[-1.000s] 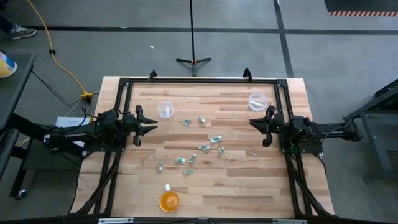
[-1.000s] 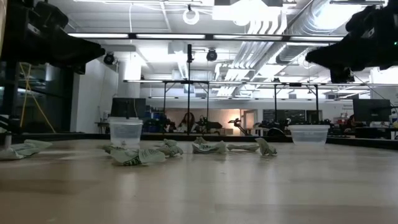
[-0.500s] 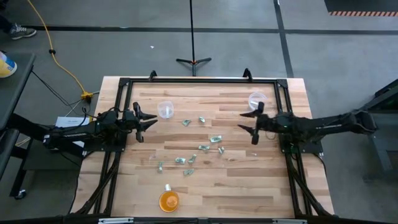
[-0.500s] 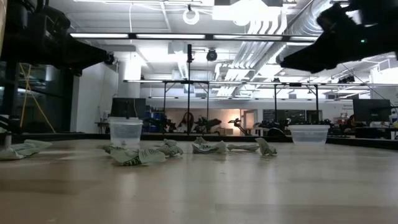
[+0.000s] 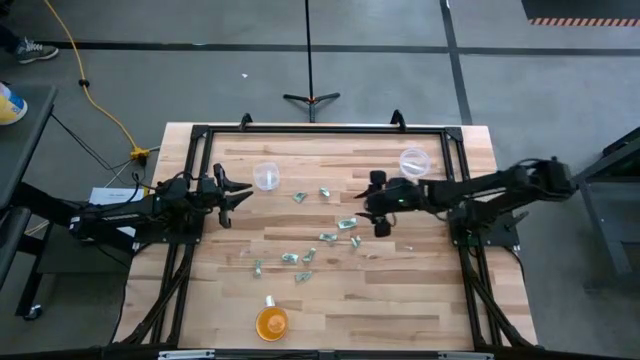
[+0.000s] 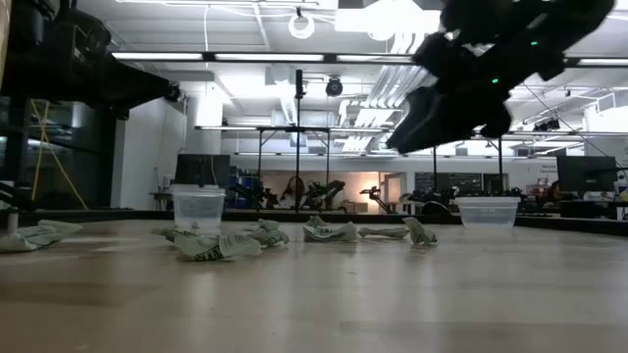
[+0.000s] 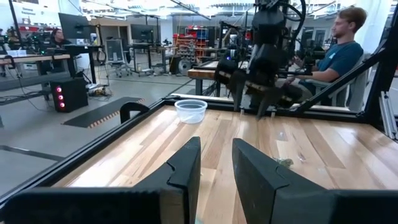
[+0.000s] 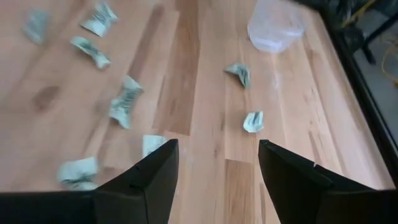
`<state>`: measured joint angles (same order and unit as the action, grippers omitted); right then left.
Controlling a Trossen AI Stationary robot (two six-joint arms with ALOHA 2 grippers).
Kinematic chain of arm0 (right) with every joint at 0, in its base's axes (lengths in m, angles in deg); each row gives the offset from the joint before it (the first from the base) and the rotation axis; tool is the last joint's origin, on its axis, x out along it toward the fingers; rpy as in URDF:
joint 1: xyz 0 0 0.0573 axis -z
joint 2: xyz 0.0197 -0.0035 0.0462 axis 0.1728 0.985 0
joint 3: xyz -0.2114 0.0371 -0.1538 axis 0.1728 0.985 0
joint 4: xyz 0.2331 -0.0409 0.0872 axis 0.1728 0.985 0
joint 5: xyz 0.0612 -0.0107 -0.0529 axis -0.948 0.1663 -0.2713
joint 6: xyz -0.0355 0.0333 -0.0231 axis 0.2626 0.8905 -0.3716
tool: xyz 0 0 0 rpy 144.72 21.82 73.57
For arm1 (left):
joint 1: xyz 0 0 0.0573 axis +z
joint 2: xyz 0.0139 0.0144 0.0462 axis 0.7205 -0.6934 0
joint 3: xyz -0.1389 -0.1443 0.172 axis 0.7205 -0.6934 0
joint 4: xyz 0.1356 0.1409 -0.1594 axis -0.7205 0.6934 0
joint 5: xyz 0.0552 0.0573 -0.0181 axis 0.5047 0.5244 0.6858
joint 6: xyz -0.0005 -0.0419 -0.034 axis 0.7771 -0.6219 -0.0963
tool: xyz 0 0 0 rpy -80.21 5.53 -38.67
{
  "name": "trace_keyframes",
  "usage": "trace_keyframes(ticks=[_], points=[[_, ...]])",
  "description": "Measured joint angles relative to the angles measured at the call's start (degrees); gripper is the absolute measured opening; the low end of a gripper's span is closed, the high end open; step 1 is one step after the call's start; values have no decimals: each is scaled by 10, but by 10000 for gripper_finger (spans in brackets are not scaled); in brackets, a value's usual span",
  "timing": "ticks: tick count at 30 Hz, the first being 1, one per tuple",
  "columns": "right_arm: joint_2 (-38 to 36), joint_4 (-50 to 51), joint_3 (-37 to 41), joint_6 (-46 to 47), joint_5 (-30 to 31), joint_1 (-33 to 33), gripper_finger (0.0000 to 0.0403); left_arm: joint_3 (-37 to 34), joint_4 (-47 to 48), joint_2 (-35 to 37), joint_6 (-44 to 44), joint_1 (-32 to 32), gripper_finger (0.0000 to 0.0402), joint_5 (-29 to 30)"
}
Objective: Pick and place items into bin
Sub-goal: Put the stevia packet into the right transparent bin
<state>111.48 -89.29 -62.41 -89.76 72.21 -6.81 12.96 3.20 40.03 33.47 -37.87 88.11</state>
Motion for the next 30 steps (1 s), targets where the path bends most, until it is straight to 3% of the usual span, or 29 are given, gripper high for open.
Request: trace_keyframes(ticks=[14,22,30], points=[[184,74,-115,61,-24,0,209,0,0,0,0,0,127,0],[202,123,-138,90,-74,0,208,0,2,0,0,0,126,0],[203,152,-136,90,-60,0,208,0,1,0,12,0,127,0]])
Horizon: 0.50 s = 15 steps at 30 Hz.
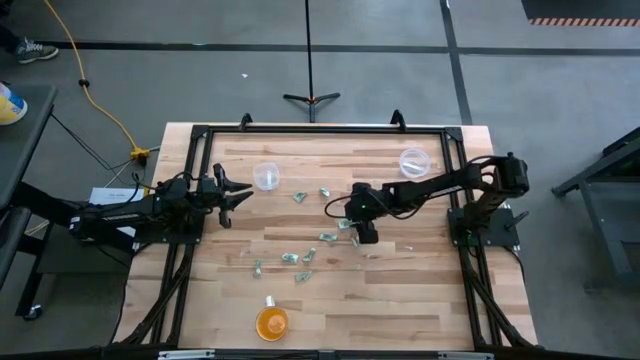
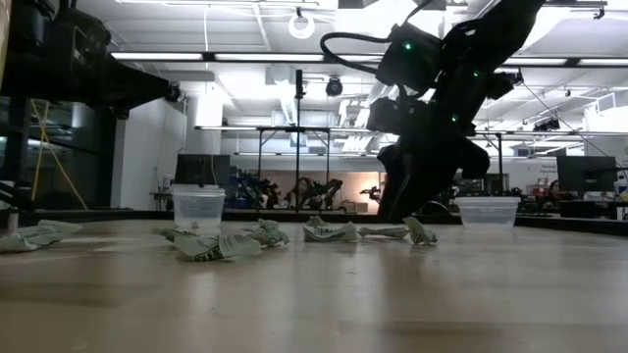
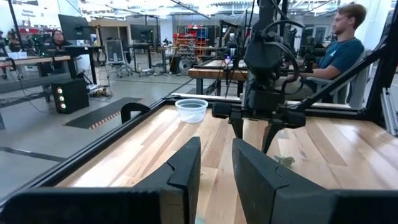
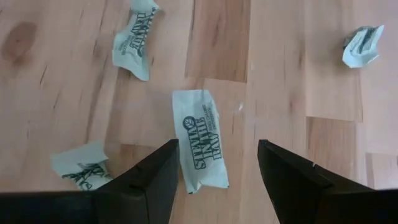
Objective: Pick and place items into bin
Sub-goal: Put the stevia packet into the right transparent bin
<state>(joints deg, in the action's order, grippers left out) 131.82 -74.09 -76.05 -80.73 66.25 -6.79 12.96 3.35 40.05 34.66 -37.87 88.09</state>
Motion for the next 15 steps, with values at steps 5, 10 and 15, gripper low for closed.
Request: trace_keyframes(ticks=[5,10,15], points=[[25,-1,0,-4,-8,0,208,0,0,0,3,0,126,0],[37,-7,-1,1,2,0,208,0,0,0,3,0,127,0],[37,-6,-1,11,4,0,207,0,0,0,3,0,127,0]])
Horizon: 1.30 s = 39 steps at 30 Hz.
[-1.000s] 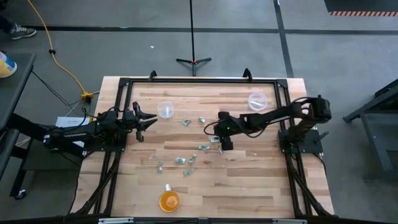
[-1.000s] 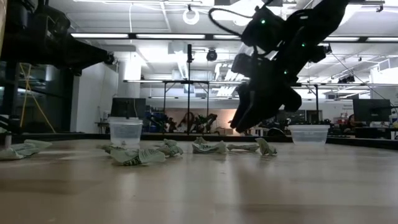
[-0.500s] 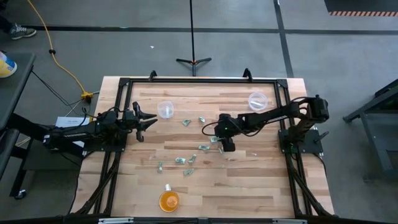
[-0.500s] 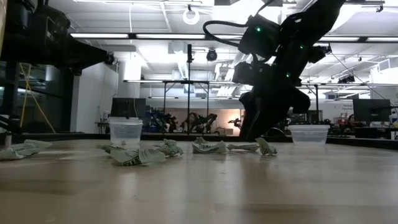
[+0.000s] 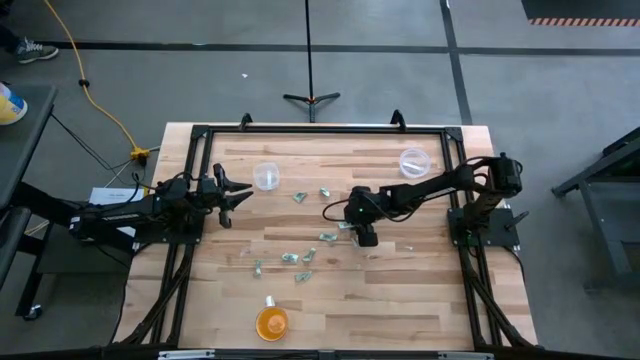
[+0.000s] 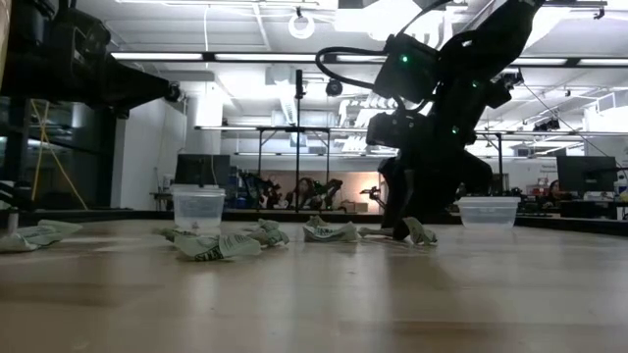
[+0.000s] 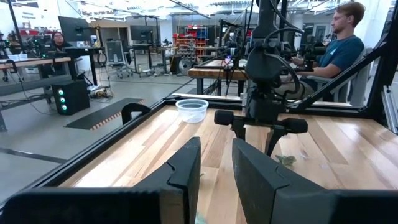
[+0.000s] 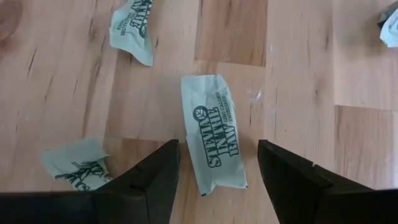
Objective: Pick and place items into bin
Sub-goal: Put the stevia packet into the right transparent bin
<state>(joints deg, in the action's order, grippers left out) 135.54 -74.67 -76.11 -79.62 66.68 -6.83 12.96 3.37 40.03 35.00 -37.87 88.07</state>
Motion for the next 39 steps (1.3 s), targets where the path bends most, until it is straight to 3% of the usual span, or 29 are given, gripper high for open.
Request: trace_keyframes(ticks=[5,13,23,26,33,39], points=[[0,1,0,0,0,0,186,0,0,0,0,0,127,0],[1,1,0,-7,10,0,121,0,0,0,0,0,127,0],[3,24,-34,-22,98,2,28,0,0,0,0,0,128,0],[2,82,-73,-36,142,1,5,0,0,0,0,0,128,0],[2,310,-164,-35,272,39,4,0,0,0,0,0,128,0],[-11,439,-186,5,300,107,3,0,0,0,0,0,128,0]])
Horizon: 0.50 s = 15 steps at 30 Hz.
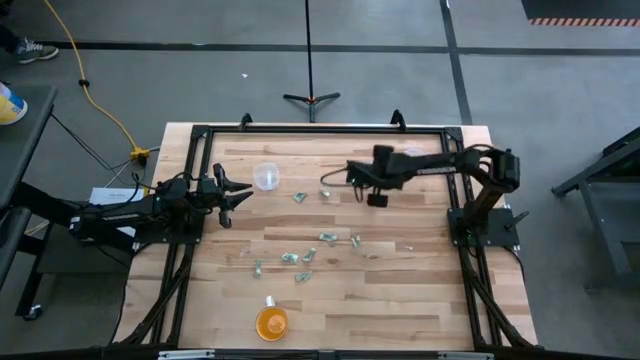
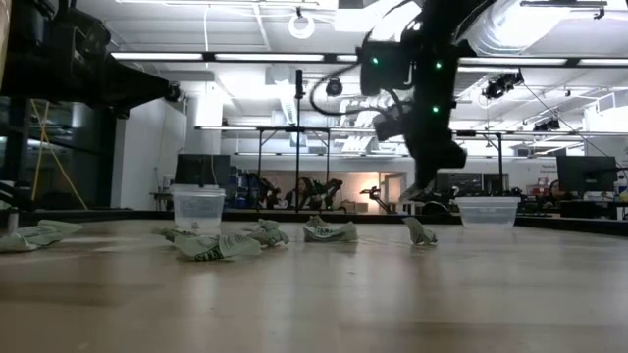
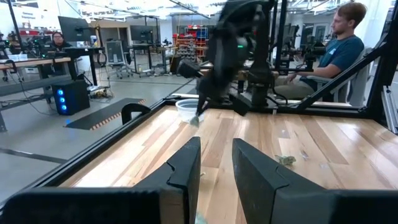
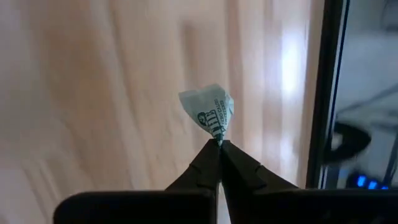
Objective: Pick and place items into bin
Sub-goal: Put the stevia packet into the right transparent bin
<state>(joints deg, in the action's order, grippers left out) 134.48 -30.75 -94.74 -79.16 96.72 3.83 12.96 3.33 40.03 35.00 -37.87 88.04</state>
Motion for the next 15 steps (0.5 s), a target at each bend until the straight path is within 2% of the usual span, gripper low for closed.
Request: trace_keyframes(ticks=[9,15], points=[[-97,67,8,36,-32,73,2,0,0,0,0,0,128,0],[-179,50,68,36,-109,154,2,0,0,0,0,0,128,0]])
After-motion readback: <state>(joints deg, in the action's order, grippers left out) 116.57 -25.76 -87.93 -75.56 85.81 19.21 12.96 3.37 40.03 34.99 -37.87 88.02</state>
